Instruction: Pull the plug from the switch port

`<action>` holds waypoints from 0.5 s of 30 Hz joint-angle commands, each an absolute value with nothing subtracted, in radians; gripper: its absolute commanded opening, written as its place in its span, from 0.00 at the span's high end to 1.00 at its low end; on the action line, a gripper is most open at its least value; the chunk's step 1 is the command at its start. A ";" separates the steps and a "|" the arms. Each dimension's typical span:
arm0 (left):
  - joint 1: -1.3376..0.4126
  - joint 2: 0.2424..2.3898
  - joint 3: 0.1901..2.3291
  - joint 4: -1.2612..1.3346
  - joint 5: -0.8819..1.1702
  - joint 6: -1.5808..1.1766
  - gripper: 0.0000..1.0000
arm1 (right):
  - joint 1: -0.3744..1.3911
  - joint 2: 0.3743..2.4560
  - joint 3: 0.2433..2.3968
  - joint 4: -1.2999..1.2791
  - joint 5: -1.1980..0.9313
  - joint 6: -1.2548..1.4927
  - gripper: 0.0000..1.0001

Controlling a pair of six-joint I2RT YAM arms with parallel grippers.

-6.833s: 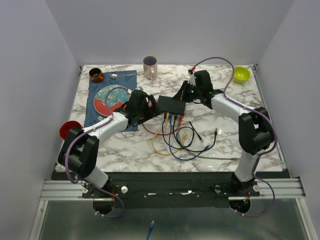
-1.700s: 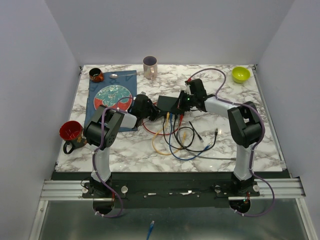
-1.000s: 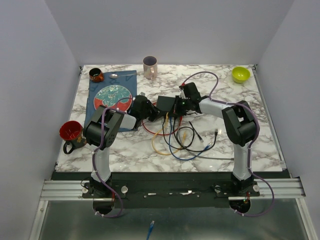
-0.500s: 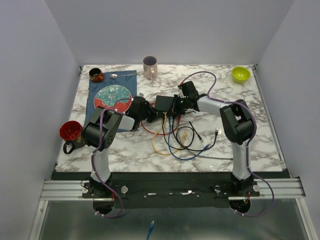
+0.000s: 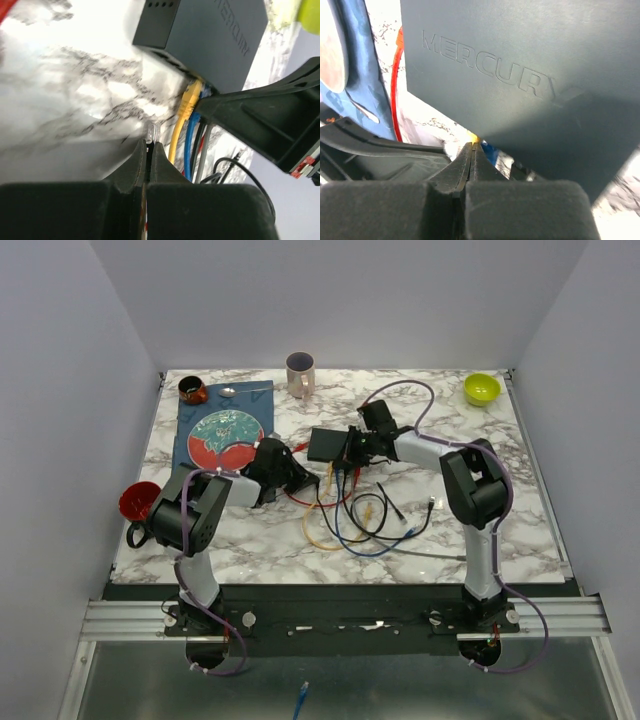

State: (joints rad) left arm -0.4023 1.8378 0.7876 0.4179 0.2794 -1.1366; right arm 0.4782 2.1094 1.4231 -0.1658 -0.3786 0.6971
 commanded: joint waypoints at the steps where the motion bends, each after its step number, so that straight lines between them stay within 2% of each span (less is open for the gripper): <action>1: -0.379 1.723 0.795 0.250 0.207 -1.036 1.00 | 0.479 1.979 1.385 -0.132 -0.311 0.670 0.86; 2: -0.377 1.683 0.813 0.239 0.193 -1.026 1.00 | 0.480 1.958 1.375 -0.130 -0.304 0.658 0.75; 5: -0.374 1.613 0.844 0.204 0.164 -0.991 1.00 | 0.480 1.866 1.329 -0.124 -0.299 0.634 0.66; 10: -0.374 1.552 0.868 0.192 0.161 -0.965 1.00 | 0.509 1.770 1.273 -0.084 -0.475 0.578 0.60; 15: -0.376 1.499 0.861 0.204 0.164 -0.950 1.00 | 0.584 1.707 1.181 -0.081 -0.515 0.519 0.56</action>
State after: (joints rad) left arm -0.3771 1.5478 0.8574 0.2283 0.1913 -0.9901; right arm 0.5205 1.7374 1.2644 -0.0826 -0.4343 0.5911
